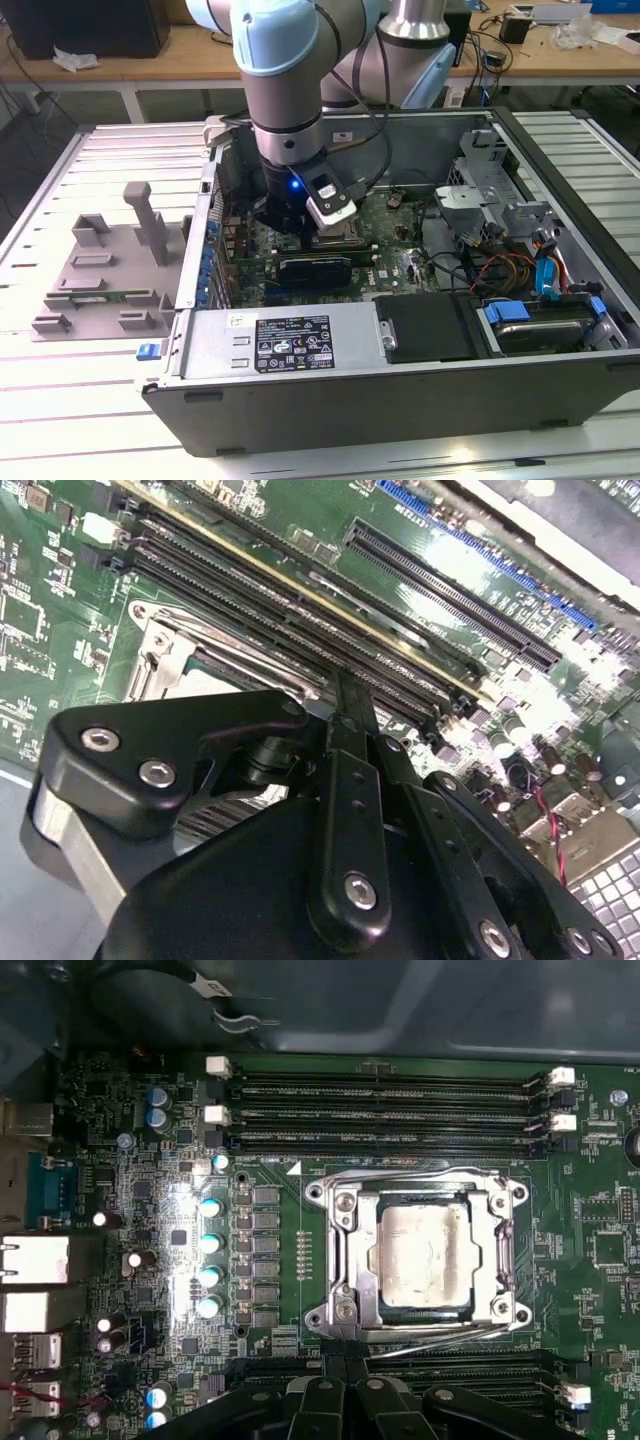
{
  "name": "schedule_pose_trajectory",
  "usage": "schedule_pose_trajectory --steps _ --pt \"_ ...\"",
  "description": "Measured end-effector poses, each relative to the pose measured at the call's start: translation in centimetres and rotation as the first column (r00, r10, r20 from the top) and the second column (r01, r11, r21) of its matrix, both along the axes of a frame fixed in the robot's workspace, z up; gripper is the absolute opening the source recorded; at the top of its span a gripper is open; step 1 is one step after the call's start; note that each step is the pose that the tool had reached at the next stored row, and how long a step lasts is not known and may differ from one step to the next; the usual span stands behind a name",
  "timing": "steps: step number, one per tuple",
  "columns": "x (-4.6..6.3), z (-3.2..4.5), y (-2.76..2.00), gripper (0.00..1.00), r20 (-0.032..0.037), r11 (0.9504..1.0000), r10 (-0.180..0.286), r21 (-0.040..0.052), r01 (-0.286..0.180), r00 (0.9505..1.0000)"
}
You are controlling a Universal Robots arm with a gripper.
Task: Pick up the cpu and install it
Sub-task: 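Install the second cpu locking lever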
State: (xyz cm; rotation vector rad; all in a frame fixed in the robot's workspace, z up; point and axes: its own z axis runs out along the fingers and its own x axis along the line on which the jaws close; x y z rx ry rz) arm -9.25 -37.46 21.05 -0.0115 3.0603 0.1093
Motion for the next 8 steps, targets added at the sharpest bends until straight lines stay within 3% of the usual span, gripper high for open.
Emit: schedule_pose_trajectory --steps 3,5,6,8 --pt "-0.1 0.00 -0.37 0.11 0.0015 0.9998 0.008 0.0180 -0.008 1.0000" --pt "-0.1 0.00 -0.60 0.11 0.0029 0.9978 0.018 0.0640 -0.018 0.9998" --pt "-0.2 -0.02 -0.79 0.11 0.0034 0.9970 0.022 0.0748 -0.022 0.9998" --pt "-0.2 -0.02 -1.42 0.11 0.0036 0.9962 0.027 0.0823 -0.027 0.9996"
